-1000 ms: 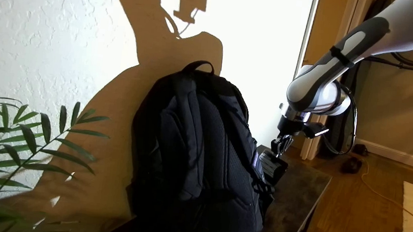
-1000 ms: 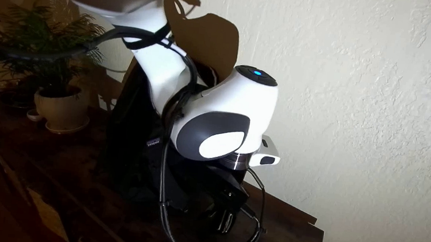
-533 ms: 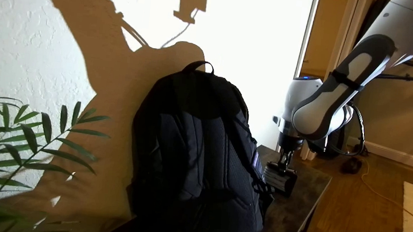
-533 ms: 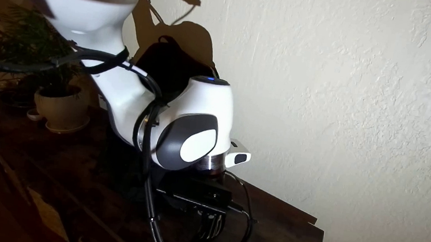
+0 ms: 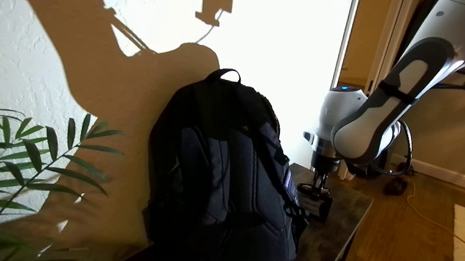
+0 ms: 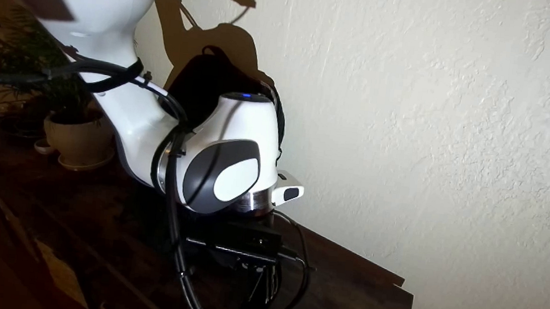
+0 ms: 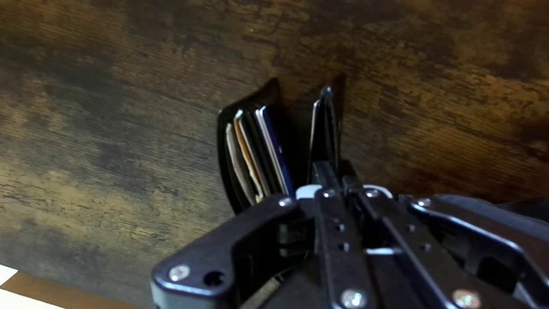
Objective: Get the wallet from the top of the cabinet and put it in the backpack
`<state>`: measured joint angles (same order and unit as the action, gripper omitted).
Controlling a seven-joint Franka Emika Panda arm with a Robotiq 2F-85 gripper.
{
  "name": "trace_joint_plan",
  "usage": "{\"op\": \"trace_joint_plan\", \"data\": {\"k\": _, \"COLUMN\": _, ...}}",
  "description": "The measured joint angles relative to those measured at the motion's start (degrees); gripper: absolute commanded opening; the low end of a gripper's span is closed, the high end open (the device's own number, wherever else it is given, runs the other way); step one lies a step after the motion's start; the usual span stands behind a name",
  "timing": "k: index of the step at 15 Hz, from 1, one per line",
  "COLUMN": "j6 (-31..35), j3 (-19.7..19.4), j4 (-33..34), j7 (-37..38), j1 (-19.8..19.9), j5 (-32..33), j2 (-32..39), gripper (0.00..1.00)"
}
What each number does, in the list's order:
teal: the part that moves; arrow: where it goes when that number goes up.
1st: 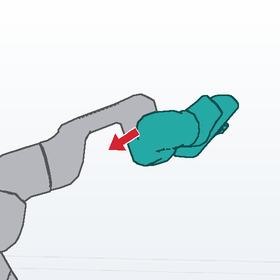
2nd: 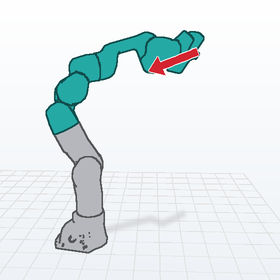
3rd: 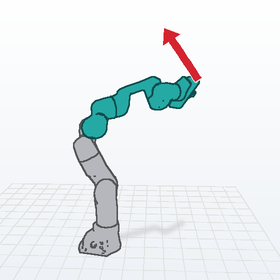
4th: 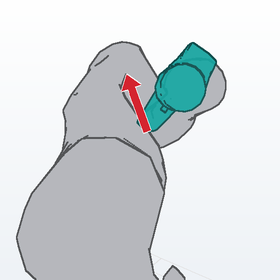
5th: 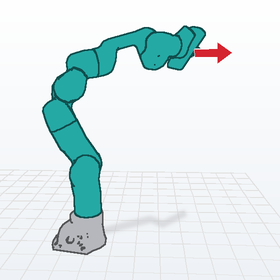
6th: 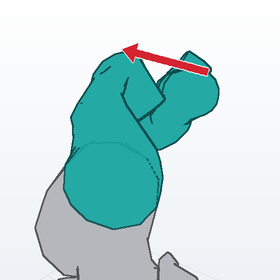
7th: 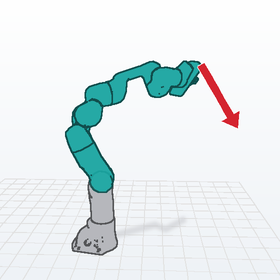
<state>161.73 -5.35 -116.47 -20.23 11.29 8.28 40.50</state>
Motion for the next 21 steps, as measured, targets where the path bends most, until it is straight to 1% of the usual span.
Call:
{"op": "trace_joint_plan", "data": {"k": 2, "j6": 0.00, "j3": 0.66, "j4": -0.82, "j7": 0.01, "j1": -0.05, "j5": 0.00, "j2": -0.55, "gripper": 0.03}}
{"op": "trace_joint_plan", "data": {"k": 4, "j6": 0.00, "j3": 1.14, "j4": -1.71, "j7": 0.12, "j1": -0.07, "j5": -0.01, "j2": -1.05, "gripper": 0.32}}
{"op": "trace_joint_plan", "data": {"k": 6, "j6": 0.00, "j3": 1.38, "j4": -2.31, "j7": 0.44, "j1": -0.07, "j5": -0.03, "j2": -1.17, "gripper": 0.42}}
{"op": "trace_joint_plan", "data": {"k": 14, "j6": -0.07, "j3": 1.36, "j4": -2.85, "j7": 1.81, "j1": 0.08, "j5": -0.46, "j2": -1.31, "gripper": 0.95}}
{"op": "trace_joint_plan", "data": {"k": 16, "j6": -0.22, "j3": 1.38, "j4": -2.85, "j7": 2.39, "j1": 0.14, "j5": -0.78, "j2": -1.64, "gripper": 1.00}}
{"op": "trace_joint_plan", "data": {"k": 21, "j6": -0.32, "j3": 1.49, "j4": -3.15, "j7": 2.91, "j1": 0.25, "j5": -1.65, "j2": -3.25, "gripper": 1.00}}
